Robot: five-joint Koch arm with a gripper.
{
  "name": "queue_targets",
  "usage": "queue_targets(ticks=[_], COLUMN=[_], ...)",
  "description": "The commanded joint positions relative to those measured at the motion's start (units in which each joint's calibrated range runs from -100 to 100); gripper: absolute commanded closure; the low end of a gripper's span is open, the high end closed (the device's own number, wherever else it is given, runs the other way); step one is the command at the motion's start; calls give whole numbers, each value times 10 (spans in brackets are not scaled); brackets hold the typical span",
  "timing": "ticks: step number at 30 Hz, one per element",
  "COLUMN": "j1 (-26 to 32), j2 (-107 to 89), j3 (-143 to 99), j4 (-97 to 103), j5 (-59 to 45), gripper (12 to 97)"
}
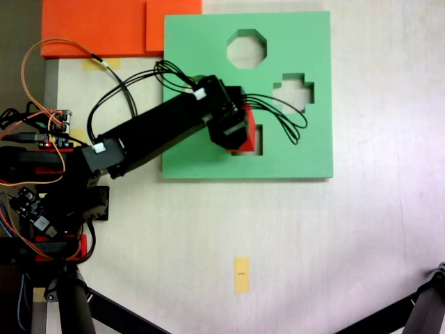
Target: Put the square block into the corresponding hole
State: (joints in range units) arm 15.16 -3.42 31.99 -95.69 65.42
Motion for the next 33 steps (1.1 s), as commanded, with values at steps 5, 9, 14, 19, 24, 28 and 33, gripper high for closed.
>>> queue_targets(ticks=[5,9,14,19,24,28,33], j1=[0,0,-1,-7,-10,-13,-16], j2=[-1,1,6,6,-8,-33,-51], j3=[1,4,5,11,23,30,33], j4=[-43,-43,-43,-43,-43,-43,-43], j5=[3,1,0,-3,-3,-3,-4], gripper=[844,842,842,844,844,844,844])
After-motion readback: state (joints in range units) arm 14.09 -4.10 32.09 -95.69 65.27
